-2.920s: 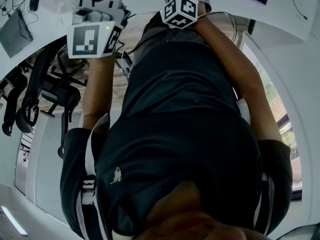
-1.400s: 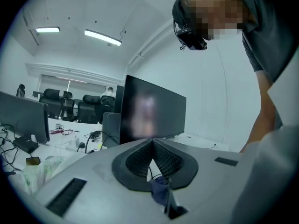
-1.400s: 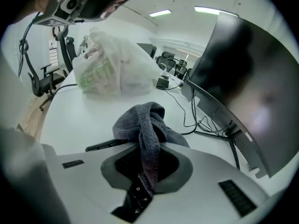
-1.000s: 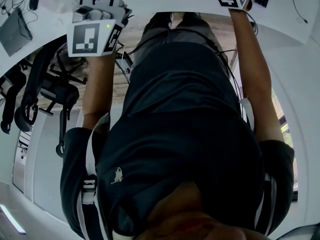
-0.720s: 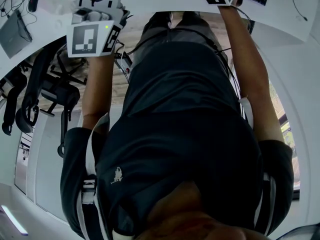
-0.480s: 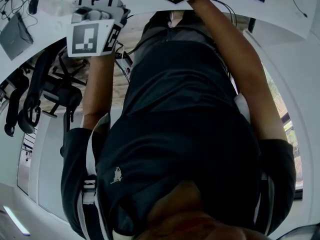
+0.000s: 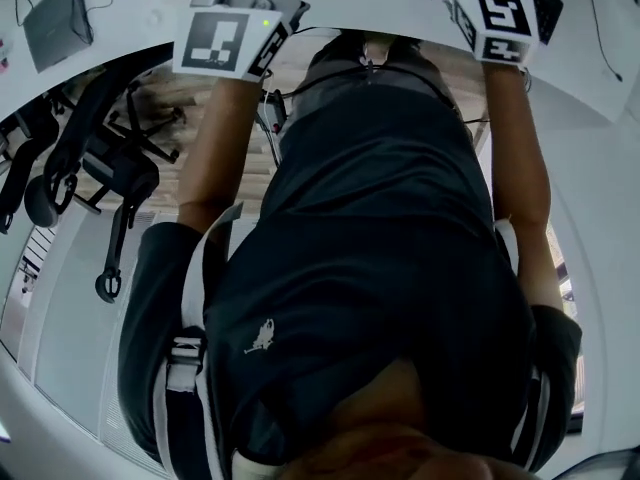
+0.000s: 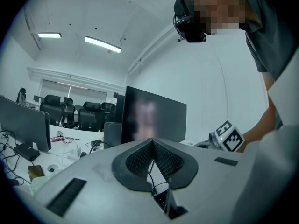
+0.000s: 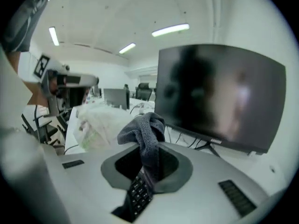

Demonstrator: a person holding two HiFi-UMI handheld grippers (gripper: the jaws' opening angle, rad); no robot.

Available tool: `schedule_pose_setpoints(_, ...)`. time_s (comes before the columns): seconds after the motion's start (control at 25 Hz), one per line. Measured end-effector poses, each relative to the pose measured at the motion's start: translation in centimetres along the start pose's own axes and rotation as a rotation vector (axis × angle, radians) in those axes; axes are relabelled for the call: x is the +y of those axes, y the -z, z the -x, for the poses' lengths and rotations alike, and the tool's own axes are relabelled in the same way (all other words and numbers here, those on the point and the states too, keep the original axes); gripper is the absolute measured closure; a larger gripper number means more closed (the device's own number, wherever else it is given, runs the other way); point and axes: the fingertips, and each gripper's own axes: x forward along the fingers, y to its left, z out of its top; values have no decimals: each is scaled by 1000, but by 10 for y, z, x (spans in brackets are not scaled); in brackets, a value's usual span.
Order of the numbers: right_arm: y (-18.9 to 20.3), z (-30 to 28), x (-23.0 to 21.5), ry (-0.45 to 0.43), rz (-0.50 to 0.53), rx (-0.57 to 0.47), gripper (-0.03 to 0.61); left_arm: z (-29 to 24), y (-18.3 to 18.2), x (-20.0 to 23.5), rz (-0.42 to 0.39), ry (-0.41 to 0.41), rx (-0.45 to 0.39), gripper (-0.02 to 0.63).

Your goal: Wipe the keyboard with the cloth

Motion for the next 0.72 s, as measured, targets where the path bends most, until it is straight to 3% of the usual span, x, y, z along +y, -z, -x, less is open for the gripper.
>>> schedule_pose_setpoints(0.28, -98, 104, -32, -24, -115, -312, 540, 18, -24, 1, -21, -11, -64, 609)
schedule_pose_setpoints(0.48, -129, 164, -33, -37, -184, -433, 540, 31, -30, -10, -24, 12, -62, 609)
schedule_pose_setpoints(0.72, -141, 206, -24, -6, -192, -486, 540, 43, -38, -18, -39, 58, -72, 609)
